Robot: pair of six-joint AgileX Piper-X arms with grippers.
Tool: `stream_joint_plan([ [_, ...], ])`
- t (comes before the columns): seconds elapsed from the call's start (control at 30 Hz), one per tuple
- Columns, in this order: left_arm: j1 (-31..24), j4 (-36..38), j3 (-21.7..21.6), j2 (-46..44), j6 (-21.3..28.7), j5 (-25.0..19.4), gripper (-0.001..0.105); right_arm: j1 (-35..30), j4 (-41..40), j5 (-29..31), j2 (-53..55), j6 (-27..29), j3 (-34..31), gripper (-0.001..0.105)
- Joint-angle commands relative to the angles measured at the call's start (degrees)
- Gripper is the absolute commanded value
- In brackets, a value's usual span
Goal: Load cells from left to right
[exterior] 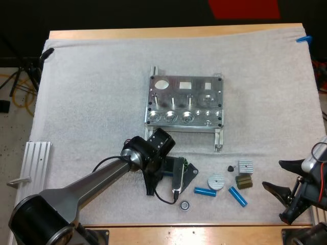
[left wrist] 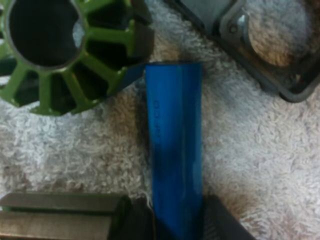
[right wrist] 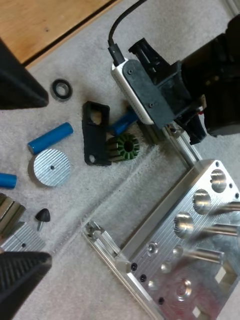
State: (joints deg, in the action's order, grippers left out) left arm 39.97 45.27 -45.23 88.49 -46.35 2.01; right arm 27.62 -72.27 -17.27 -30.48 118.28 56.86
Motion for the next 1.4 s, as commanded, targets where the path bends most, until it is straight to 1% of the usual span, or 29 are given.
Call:
stream_joint_plan([
  [0.0, 0.21, -0.42, -0.04, -0.05, -0.13, -1.21, 0.000, 0.08, 0.00, -0.01, 0.06, -0.23, 0.53, 0.059],
  [0.07, 0.21, -0.18, -0.04, -0.49, -2.55, -3.39, 0.000, 0.08, 0.00, 0.48, 0.06, -1.52, 0.53, 0.059],
  [0.13, 0.21, 0.25, -0.04, -1.67, -3.09, -4.03, 0.000, 0.08, 0.12, 0.79, 0.06, -3.35, 0.53, 0.059],
  [0.17, 0.21, 0.42, -0.04, -3.16, -3.08, -4.00, 0.000, 0.08, 0.45, 1.00, 0.06, -6.74, 0.53, 0.059],
  [0.2, 0.21, 0.56, -0.04, -4.07, -3.08, -4.00, 0.000, 0.08, 0.51, 1.21, 0.06, -8.40, 0.53, 0.059],
  [0.27, 0.21, 1.41, -0.04, -8.69, -3.26, -4.00, 0.000, 0.08, 1.38, 1.42, 0.06, -15.77, 0.53, 0.059],
  [0.3, 0.21, 1.51, -0.04, -10.01, -3.37, -4.00, 0.000, 0.08, 1.55, 1.64, 0.06, -17.07, 0.53, 0.059],
  [0.33, 0.21, 1.84, -0.04, -12.68, -3.55, -4.00, 0.000, 0.08, 1.83, 1.65, 0.06, -20.42, 0.53, 0.059],
  [0.37, 0.21, 2.18, -0.04, -14.94, -3.53, -4.00, 0.000, 0.08, 1.96, 1.63, 0.06, -22.10, 0.53, 0.059],
  [0.43, 0.21, 2.72, -0.04, -18.60, -3.64, -4.00, 0.000, 0.08, 2.14, 1.63, 0.06, -23.43, 0.53, 0.059],
  [0.6, 0.21, 3.97, -0.04, -28.91, -6.33, -4.00, 0.000, 0.08, 3.15, 1.32, -1.02, -23.31, 0.53, 0.059],
  [0.63, 0.33, 4.20, -0.04, -32.17, -6.53, -4.00, 0.000, 0.08, 3.49, -0.31, -2.16, -23.19, 0.53, 0.059],
  [0.67, 0.33, 4.18, -0.04, -33.33, -6.53, -4.00, 0.000, 0.08, 3.56, -1.13, -2.76, -23.19, 0.53, 0.059],
  [0.73, 0.33, 4.18, -0.04, -37.78, -6.52, -4.00, 0.000, 0.08, 4.50, -4.72, -5.63, -23.19, 0.53, 0.059],
  [0.77, 0.33, 4.18, -0.04, -38.45, -6.52, -4.00, 0.000, 0.08, 4.79, -5.40, -6.14, -23.19, 0.53, 0.059],
  [0.9, 0.33, 4.18, -0.04, -43.86, -6.52, -3.07, 0.000, 0.08, 9.84, -8.03, -11.17, -23.19, 0.53, 0.059],
  [0.93, 0.33, 4.18, -0.04, -45.01, -6.52, -2.61, 0.000, 0.08, 12.22, -9.98, -12.75, -23.19, 0.53, 0.059],
  [1.0, 0.33, 4.18, -0.04, -46.32, -6.81, -0.94, 0.000, 0.08, 15.75, -13.14, -15.20, -23.36, 0.53, 0.059],
  [1.03, 0.33, 4.18, -0.04, -46.92, -7.59, 0.63, 0.000, 0.08, 17.95, -14.91, -16.81, -23.75, 0.53, 0.059],
  [1.13, 0.33, 4.18, -0.04, -47.31, -9.73, 2.99, 0.000, 0.08, 22.02, -17.78, -20.58, -24.33, 0.53, 0.059],
  [1.23, 0.33, 4.18, 0.06, -47.31, -11.31, 2.98, 0.000, 0.08, 25.77, -19.83, -23.83, -24.70, 0.53, 0.059],
  [1.37, 0.33, 4.18, 0.00, -47.31, -11.68, 2.98, 0.000, 0.08, 29.39, -22.38, -26.97, -26.10, 0.53, 0.059],
])
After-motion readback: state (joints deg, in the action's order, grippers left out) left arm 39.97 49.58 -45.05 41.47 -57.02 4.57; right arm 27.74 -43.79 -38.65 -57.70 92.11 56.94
